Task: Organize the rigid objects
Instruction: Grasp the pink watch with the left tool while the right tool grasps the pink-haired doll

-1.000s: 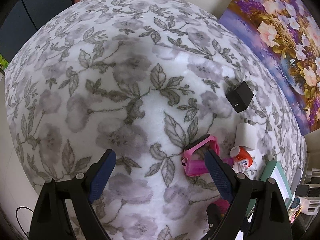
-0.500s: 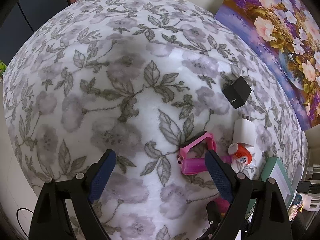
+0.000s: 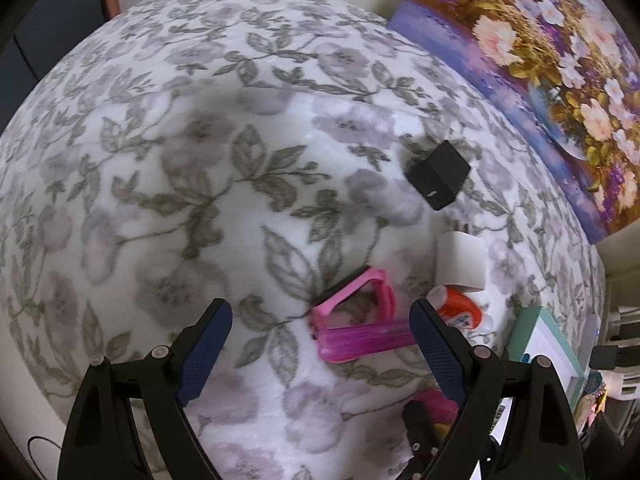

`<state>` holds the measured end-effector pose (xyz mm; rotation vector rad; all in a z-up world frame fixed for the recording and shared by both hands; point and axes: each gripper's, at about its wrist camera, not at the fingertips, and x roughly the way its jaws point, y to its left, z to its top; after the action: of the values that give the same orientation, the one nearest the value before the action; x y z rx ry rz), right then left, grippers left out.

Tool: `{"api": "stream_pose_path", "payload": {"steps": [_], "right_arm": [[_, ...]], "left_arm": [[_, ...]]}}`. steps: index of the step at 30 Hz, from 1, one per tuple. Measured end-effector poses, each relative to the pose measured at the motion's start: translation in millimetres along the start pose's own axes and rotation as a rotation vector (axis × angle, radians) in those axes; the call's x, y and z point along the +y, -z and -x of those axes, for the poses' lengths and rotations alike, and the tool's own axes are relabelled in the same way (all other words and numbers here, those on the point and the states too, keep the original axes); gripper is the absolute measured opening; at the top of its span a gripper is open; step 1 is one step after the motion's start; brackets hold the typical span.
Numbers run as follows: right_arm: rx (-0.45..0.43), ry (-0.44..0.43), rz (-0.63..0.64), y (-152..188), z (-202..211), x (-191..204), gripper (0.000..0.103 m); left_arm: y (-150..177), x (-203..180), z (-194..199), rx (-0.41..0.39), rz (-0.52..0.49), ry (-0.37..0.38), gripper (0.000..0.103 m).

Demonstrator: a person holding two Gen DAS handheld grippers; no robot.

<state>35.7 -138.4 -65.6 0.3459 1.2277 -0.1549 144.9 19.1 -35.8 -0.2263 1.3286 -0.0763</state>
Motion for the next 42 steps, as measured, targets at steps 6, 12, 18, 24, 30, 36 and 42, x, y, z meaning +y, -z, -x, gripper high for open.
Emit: {"api": "stream_pose_path", "payload": {"steps": [6, 12, 18, 24, 30, 36, 42], "right_arm": [[-0.011, -0.006, -0.019, -2, 1, -5, 0.066], [-0.026, -0.021, -0.038, -4, 3, -9, 0.066], [-0.041, -0.047, -0.061, -11, 6, -15, 0.066], [-0.042, -0.059, -0.066, -12, 4, -17, 0.066], [-0.039, -0.062, -0.069, -13, 2, -17, 0.066], [-0.038, -0.062, -0.068, -13, 1, -17, 0.066], [-0.038, -0.061, -0.069, -13, 1, -17, 0.066]], "left_arm": [[0, -11, -6, 0.002, -0.032, 0.054, 0.091], [0, -19, -8, -0.011, -0.062, 0.099, 0.091], [0, -27, -11, -0.017, -0.099, 0.135, 0.091], [0, -28, -18, -0.015, -0.111, 0.143, 0.090], [1, -24, -30, 0.025, -0.100, 0.111, 0.083], [3, -22, -34, 0.043, -0.102, 0.089, 0.070], [5, -20, -32, 0.045, -0.102, 0.084, 0.069]]}}
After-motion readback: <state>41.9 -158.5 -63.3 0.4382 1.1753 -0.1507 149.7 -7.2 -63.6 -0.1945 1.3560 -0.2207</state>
